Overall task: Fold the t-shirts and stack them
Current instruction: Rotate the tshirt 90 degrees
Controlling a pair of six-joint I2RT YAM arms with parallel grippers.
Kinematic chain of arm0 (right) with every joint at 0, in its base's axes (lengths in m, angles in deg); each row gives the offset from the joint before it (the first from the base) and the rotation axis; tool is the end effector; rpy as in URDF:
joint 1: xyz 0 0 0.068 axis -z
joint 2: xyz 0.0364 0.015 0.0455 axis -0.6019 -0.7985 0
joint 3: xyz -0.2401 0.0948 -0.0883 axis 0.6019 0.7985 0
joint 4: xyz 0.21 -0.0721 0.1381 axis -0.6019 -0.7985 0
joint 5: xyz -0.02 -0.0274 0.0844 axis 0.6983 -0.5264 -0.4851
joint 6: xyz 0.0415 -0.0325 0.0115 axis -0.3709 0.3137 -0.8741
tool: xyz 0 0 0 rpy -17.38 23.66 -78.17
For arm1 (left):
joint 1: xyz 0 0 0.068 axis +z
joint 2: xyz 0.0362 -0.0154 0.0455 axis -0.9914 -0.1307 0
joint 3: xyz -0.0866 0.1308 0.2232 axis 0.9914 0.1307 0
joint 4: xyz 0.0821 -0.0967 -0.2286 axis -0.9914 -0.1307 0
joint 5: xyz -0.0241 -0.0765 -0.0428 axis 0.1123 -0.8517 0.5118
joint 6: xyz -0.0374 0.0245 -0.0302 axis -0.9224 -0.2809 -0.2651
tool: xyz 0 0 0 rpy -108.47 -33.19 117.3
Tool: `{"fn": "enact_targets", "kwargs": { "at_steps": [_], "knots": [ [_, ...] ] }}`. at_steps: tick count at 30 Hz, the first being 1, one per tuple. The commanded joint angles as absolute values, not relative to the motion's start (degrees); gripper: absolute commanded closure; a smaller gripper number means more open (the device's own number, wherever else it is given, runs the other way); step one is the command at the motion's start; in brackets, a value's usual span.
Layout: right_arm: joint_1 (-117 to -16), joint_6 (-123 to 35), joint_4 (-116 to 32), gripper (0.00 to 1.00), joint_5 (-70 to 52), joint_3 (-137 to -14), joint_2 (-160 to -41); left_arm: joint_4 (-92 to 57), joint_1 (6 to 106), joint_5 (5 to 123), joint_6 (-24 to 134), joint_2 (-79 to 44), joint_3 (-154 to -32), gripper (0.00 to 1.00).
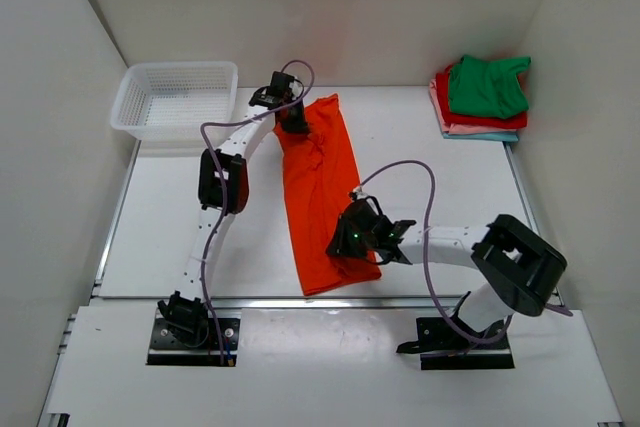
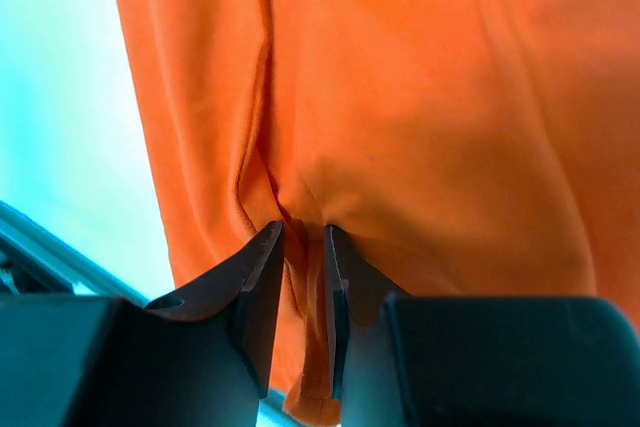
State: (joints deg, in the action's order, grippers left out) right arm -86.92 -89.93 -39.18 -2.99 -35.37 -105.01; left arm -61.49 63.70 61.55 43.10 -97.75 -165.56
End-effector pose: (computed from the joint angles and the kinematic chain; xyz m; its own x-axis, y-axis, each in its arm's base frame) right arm 0.1769 0.2115 0.1455 -0.9064 0.1603 -0.3907 -0.0880 0.8331 0.5460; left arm 0.5450 -0.1923 0.1486 -0.8602 -0.1224 -0.4951 0.0838 0.9236 -0.3740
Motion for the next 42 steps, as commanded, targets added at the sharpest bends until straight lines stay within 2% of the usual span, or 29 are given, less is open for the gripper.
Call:
{"fn": "enact_targets", "kwargs": {
  "at_steps": [1,3,4,7,9,12,15,17,18,19,20,23,26,30,32,34,37,42],
  "knots": [
    [-88.33,-87.46,-35.05,0.79,1.95,-39.21,-109.53,-57.68,65.7,58.94,41.17,-98.81,-166.92,0.96],
    [-89.39,-85.79,-33.22,0.8,2.57,-39.83,-110.23,-56.64,66.66,54.73,39.07,-102.51,-177.8,0.99],
    [-89.74,-83.26,-30.07,0.8,1.87,-39.57,-109.71,-55.06,66.58,50.45,37.93,-102.52,-178.71,1.0],
    [-88.7,-76.92,-25.74,0.81,-0.41,-38.77,-109.27,-42.59,66.58,41.63,32.21,-97.7,-175.49,0.95],
    [-88.78,-72.54,-25.82,0.81,-0.42,-39.74,-108.66,-33.99,65.71,40.3,30.01,-91.22,-173.55,0.95],
    [-90.01,-68.83,-26.6,0.81,1.68,-39.92,-105.07,-28.69,64.82,39.86,28.95,-81.11,-167.41,0.93],
    [-90.54,-69.77,-31.86,0.79,9.85,-38.43,-99.27,-32.52,64.39,39.33,31.39,-68.91,-153.92,0.88],
    [-87.57,-72.23,-39.13,0.76,10.39,-37.63,-96.27,-35.88,64.03,42.3,35.08,-59.69,-139.41,0.79],
    [-85.28,-73.38,-43.18,0.75,9.96,-37.81,-95.39,-35.8,63.25,45.89,36.84,-52.67,-127.34,0.75],
    [-83.87,-73.74,-45.48,0.73,10.13,-37.37,-94.86,-34.06,62.28,49.58,37.38,-45.72,-115.13,0.74],
    [-82.11,-73.57,-47.68,0.72,9.87,-36.76,-93.99,-32.56,62.27,50.75,37.39,-42.26,-109.26,0.74],
    [-80.17,-73.74,-47.0,0.71,8.2,-31.59,-88.38,-30.0,63.06,55.93,35.37,-30.73,-84.66,0.8],
    [-80.34,-74.62,-46.56,0.71,6.98,-28.33,-83.62,-26.49,66.3,58.23,34.92,-27.72,-75.12,0.83],
    [-81.65,-75.59,-49.53,0.71,5.3,-28.31,-81.67,-34.99,68.96,58.05,37.2,-32.21,-78.26,0.84],
    [-83.14,-76.2,-51.39,0.7,7.05,-28.32,-81.33,-37.9,65.72,58.75,38.61,-29.5,-77.75,0.67],
    [-82.02,-76.99,-49.56,0.7,6.35,-26.4,-79.92,-37.55,61.95,61.2,38.53,-25.47,-73.97,0.6],
    [-80.43,-77.87,-49.8,0.7,3.71,-24.89,-78.86,-37.12,57.63,60.88,35.38,-17.48,-64.31,0.59],
    [-82.97,-78.66,-50.17,0.62,1.09,-21.91,-78.16,-36.24,51.38,62.53,28.08,-1.38,-47.71,0.52]
  ]
}}
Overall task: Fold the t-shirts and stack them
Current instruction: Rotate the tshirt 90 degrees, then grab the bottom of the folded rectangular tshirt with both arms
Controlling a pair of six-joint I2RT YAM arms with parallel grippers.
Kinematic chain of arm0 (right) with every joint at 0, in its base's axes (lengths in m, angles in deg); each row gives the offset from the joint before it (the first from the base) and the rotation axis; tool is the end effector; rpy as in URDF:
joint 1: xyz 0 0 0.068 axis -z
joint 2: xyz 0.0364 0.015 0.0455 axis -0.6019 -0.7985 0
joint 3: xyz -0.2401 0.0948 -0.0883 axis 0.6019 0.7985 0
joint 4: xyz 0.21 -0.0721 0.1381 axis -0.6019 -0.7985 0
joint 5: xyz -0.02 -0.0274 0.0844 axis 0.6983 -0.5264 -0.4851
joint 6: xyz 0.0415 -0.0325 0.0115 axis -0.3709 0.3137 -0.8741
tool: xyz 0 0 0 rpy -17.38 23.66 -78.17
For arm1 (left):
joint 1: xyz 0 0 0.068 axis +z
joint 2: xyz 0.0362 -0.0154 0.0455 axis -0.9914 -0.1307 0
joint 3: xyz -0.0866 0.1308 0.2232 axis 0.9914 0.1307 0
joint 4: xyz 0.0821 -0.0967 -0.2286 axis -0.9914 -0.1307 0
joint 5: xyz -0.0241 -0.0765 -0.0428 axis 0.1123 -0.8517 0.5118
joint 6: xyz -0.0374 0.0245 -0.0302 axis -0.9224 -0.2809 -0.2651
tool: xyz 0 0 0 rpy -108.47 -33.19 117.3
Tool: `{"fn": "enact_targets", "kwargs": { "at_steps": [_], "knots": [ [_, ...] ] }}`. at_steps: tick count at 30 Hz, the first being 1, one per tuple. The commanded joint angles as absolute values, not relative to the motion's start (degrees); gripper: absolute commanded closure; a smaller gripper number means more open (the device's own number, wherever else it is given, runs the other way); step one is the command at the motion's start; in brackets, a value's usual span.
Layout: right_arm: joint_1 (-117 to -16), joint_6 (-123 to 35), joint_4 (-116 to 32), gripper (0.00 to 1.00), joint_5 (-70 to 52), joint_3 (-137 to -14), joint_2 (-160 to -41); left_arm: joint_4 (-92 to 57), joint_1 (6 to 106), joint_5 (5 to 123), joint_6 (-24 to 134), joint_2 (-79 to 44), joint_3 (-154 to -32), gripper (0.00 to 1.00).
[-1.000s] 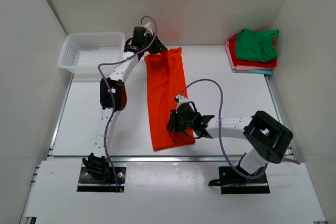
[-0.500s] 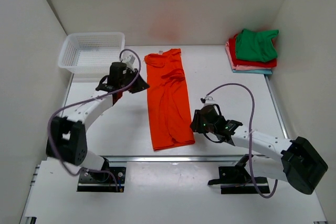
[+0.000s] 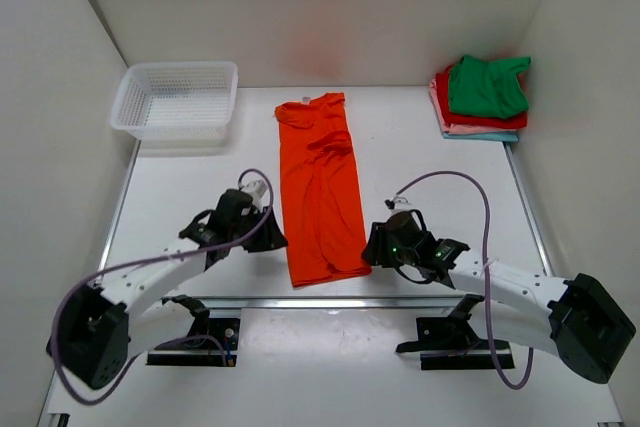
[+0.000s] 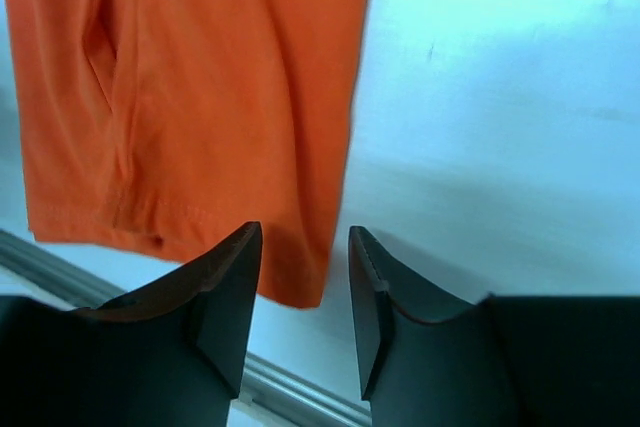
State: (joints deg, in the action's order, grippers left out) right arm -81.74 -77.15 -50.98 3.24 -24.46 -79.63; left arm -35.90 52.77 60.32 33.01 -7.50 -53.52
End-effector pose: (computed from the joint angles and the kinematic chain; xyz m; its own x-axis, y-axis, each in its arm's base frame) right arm 0.1439 0.1383 0.1702 -0.8100 0.1003 -0.5778 -0.1804 0.8949 0.4083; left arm 0.1867 -0.1149 0.1889 -0.8793 -0.1227 -0.4602 0.1365 0.8607 -0.4904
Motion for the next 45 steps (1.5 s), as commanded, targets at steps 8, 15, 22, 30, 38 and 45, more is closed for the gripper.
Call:
{"fn": "enact_targets", "kwargs": {
  "at_steps": [8,15,22,30,38,45],
  "knots": [
    [-83.76,-82.27,-45.41,0.58,-2.97,-17.85,-77.71,-33.35,49.63,60.6,24.56,6.39,-40.74,0.47],
    [-86.14,-83.14,-45.77,0.56,-3.67,-20.05,-81.58,-30.96,38.56,63.94,21.57,-2.84,-42.93,0.5],
    [-86.75,-83.06,-45.59,0.62,-3.85,-19.62,-82.64,-29.47,34.5,66.31,20.07,-9.87,-43.81,0.45],
    [-92.45,-85.07,-50.32,1.0,-4.29,-21.11,-83.25,-31.22,32.04,65.52,19.9,-10.77,-44.78,1.0],
    [-99.15,-87.64,-57.0,1.0,-8.5,-21.63,-80.45,-41.58,32.9,65.0,19.98,3.19,-41.17,1.0],
    [-78.36,-72.98,-62.2,1.0,-20.44,-28.92,-77.1,-45.21,45.64,60.61,29.9,0.77,-53.02,1.0]
  ]
}}
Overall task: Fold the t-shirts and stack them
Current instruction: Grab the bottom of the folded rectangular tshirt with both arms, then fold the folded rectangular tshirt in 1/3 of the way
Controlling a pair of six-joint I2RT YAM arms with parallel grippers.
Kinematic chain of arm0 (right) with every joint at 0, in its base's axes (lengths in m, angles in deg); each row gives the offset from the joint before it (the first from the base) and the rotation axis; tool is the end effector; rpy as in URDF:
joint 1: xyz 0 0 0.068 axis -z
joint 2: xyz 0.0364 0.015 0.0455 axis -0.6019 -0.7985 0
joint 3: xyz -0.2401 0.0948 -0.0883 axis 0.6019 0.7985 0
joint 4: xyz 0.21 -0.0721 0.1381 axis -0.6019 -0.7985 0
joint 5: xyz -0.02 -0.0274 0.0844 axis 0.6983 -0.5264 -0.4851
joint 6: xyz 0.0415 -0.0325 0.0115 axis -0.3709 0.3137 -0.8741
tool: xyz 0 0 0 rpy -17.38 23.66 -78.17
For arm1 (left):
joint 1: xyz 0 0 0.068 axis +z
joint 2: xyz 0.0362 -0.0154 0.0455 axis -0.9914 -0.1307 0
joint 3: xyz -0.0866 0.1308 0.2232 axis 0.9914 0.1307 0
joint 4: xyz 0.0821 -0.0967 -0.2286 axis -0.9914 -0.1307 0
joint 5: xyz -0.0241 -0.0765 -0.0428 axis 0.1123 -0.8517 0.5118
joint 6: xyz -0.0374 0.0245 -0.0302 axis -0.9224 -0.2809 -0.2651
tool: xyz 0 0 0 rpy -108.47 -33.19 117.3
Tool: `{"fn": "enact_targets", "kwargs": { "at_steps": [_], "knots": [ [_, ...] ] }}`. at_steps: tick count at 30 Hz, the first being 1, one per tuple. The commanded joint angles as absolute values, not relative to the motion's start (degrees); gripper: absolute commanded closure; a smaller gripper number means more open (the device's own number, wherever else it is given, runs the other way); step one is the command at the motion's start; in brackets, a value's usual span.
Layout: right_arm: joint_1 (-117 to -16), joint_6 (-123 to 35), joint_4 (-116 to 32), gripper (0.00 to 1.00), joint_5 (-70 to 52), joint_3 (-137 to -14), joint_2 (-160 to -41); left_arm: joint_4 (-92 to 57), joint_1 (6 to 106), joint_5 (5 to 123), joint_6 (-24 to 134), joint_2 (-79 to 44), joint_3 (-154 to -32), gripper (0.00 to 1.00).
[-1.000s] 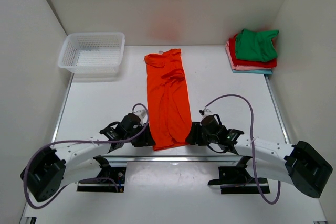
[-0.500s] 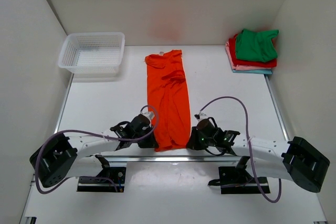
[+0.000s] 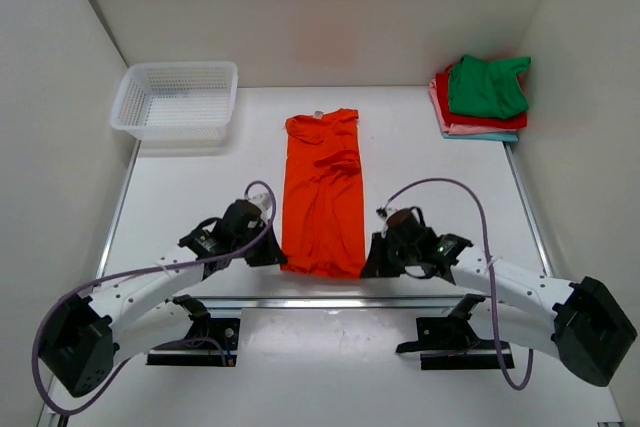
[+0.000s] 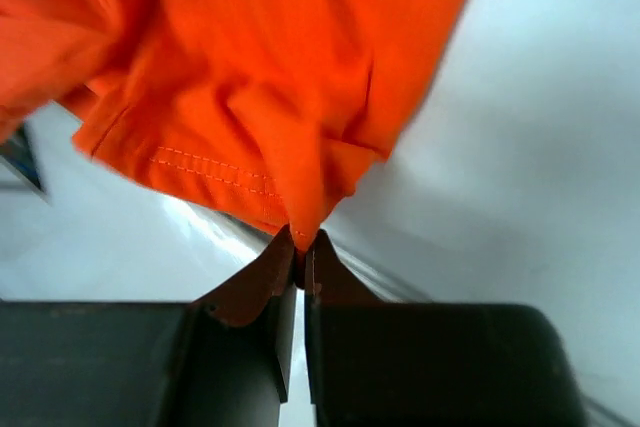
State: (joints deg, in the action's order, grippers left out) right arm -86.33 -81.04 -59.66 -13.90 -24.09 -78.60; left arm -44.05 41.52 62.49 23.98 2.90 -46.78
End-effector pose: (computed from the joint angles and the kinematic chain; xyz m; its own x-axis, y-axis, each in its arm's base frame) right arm 0.1145 0.1449 0.1611 -0.9478 -0.0626 -0.3127 -0.2313 0.8100 0.5390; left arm 0.1290 -0.1198 0.1749 -0.9353 -0.0731 -0.3461 0.1181 0.8577 -0.5004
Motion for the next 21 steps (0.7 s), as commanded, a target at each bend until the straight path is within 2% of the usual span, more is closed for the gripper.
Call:
{"fn": "enact_targets", "kwargs": {
  "at_steps": [1,4,8,18,19,20,21],
  "knots": [
    [-75.97,-71.56,-62.55,1.0,-22.89,-30.93,-77.89,-44.68,47.49,60.52,31.05,-0.55,-54.87,1.0],
    [-66.65,-64.45,-63.87,1.0,-27.31,-37.08,-82.88,-41.52,52.07,56.66,33.78,-8.27,-58.65,1.0],
    [-62.42,-59.86,-63.34,1.0,-31.0,-46.83,-93.33,-38.61,56.46,55.41,36.24,-16.2,-65.32,1.0],
    [-55.2,-51.68,-63.35,1.0,-28.73,-69.61,-119.35,-34.83,65.25,53.57,41.25,-41.16,-88.61,1.0],
    [-54.24,-51.16,-62.56,0.95,-28.02,-71.97,-120.68,-34.92,66.04,52.87,41.08,-43.61,-89.59,0.88],
    [-53.45,-50.81,-61.51,0.85,-26.36,-73.91,-123.05,-34.13,67.27,51.56,39.6,-46.42,-91.95,0.52],
    [-53.18,-51.15,-61.06,0.7,-25.82,-74.45,-123.5,-32.91,68.76,50.77,38.89,-47.23,-92.58,0.49]
  ]
}}
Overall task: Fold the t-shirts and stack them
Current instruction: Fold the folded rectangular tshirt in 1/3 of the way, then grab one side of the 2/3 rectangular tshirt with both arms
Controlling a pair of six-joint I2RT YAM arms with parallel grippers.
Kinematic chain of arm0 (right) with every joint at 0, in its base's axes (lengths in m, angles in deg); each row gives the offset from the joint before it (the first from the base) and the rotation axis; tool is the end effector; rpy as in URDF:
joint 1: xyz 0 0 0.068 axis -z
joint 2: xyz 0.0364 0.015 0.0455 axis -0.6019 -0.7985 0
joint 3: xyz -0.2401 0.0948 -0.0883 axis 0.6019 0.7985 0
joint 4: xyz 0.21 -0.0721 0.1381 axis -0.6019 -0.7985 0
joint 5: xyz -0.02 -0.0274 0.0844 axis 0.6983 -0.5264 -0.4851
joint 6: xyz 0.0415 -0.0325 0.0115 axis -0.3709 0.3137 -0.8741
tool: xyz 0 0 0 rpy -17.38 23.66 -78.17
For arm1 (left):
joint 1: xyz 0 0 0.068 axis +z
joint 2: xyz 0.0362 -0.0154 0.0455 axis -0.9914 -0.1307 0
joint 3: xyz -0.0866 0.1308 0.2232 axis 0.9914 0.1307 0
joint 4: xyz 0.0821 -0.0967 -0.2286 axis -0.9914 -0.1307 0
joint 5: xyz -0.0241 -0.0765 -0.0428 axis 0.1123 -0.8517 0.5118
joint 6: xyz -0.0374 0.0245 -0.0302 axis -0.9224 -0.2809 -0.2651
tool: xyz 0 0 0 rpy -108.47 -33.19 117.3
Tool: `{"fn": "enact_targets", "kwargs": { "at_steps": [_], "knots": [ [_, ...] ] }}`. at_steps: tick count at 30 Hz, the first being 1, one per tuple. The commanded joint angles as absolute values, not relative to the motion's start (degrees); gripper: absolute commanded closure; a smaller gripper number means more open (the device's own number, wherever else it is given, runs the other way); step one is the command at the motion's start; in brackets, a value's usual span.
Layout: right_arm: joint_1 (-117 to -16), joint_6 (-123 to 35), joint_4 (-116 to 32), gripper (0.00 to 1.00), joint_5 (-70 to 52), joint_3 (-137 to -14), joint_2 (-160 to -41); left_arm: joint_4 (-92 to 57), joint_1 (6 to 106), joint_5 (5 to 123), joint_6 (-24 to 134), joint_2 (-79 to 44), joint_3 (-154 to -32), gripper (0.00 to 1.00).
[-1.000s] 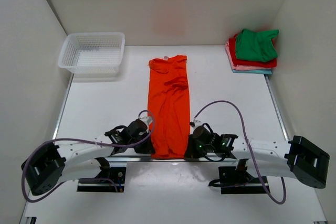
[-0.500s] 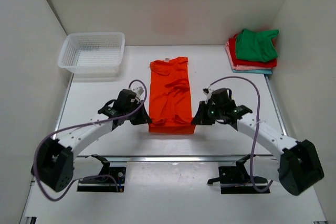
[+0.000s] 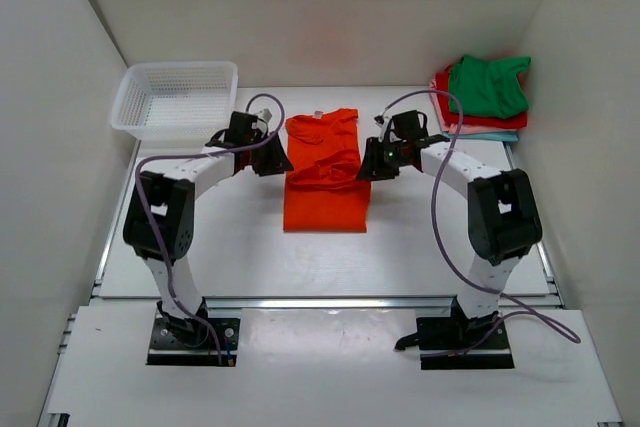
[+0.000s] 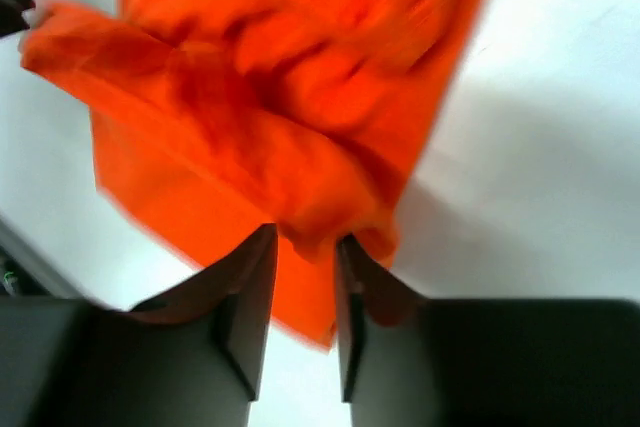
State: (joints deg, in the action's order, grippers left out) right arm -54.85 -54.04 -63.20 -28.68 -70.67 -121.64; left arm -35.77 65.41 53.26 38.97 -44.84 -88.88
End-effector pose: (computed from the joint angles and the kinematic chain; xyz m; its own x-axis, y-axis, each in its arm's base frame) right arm 0.3558 0.1315 0.2099 -0.8843 -0.0121 -0.4668 -0.2874 0.8019 0.5237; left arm 0.3607 -0.1228 0.1973 -0.8765 -0.1909 -0.4419 0.0730 0.8547 -0.5139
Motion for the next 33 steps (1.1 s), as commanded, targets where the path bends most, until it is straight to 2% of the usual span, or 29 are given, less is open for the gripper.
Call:
{"fn": "enact_targets", "kwargs": {
  "at_steps": [1,2,4,7,10,12,17,24,29,33],
  "knots": [
    [-53.01,-51.16,-58.62,0.66,-25.12,-74.37,-123.51,-31.94,69.04,48.5,37.58,-47.93,-92.24,0.53],
    [-52.4,-51.68,-56.51,0.65,-24.86,-73.24,-122.55,-29.06,70.17,47.26,35.47,-46.89,-89.98,0.51],
    [-52.13,-52.47,-52.38,0.53,-21.18,-69.55,-119.48,-24.38,70.89,46.71,33.96,-43.12,-84.61,0.51],
    [-52.13,-55.72,-46.82,0.47,-16.87,-59.54,-110.09,-24.71,68.7,49.88,35.1,-36.62,-76.62,0.49],
    [-52.56,-60.11,-46.21,0.46,-17.11,-49.36,-103.5,-24.81,64.93,51.89,35.89,-30.99,-69.16,0.49],
    [-55.1,-64.41,-43.93,0.46,-17.12,-43.39,-99.61,-23.42,61.59,55.49,34.93,-27.04,-64.22,0.43],
    [-60.9,-72.85,-37.69,0.46,-12.29,-31.49,-91.61,-18.22,57.53,61.11,30.45,-22.72,-53.58,0.43],
    [-66.01,-78.22,-30.57,0.46,-8.42,-27.17,-95.63,-12.51,55.59,71.23,26.05,-18.76,-48.3,0.43],
    [-66.46,-79.28,-27.31,0.46,-9.38,-29.1,-101.88,-9.7,54.8,70.89,24.82,-22.7,-49.87,0.43],
    [-67.86,-79.28,-28.71,0.58,-8.33,-31.3,-105.31,-7.15,54.01,68.0,23.68,-28.24,-51.81,0.44]
  ]
}}
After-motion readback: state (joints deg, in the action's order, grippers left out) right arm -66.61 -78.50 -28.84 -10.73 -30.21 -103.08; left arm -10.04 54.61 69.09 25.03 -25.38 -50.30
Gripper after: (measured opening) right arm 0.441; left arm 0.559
